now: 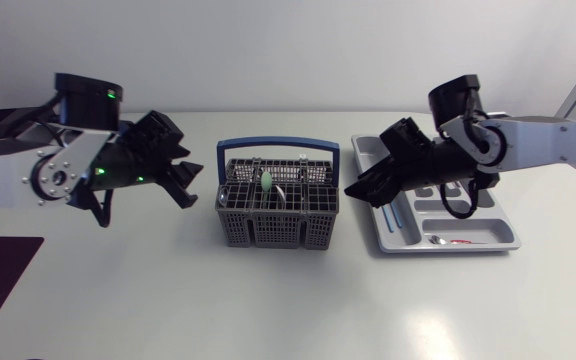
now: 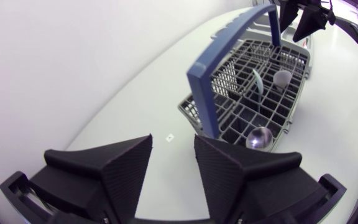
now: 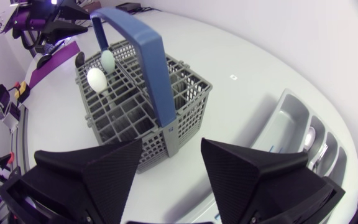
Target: Unload the cutlery basket into the drawer organizer.
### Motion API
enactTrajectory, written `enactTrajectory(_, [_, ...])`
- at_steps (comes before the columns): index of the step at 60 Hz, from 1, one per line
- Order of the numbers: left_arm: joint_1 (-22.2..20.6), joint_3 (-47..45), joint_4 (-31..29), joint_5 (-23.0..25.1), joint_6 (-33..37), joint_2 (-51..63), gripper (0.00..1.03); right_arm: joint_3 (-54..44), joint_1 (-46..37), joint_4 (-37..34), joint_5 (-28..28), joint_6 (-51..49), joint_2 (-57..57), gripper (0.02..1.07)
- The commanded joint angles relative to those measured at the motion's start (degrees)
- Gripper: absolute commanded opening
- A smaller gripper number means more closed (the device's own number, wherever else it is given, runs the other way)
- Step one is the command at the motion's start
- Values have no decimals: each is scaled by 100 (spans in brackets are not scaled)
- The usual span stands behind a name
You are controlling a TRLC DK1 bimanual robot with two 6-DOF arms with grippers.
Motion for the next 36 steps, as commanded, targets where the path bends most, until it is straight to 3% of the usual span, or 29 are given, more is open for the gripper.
enactTrajectory(1, [90, -268, -150, 108, 156, -412, 69, 80, 7, -176, -30, 328, -507, 77])
enactTrajectory(11, [90, -602, -141, 108, 200, -711, 78, 554, 455, -721, 5, 926, -762, 76])
enactTrajectory(19, [99, -830, -71, 117, 209, -798, 80, 888, 982, -861, 5, 1401, -621, 76])
enactTrajectory(36, [275, -1173, 26, 178, 279, -939, 81, 1969, 2134, -1178, 154, 2376, 688, 76])
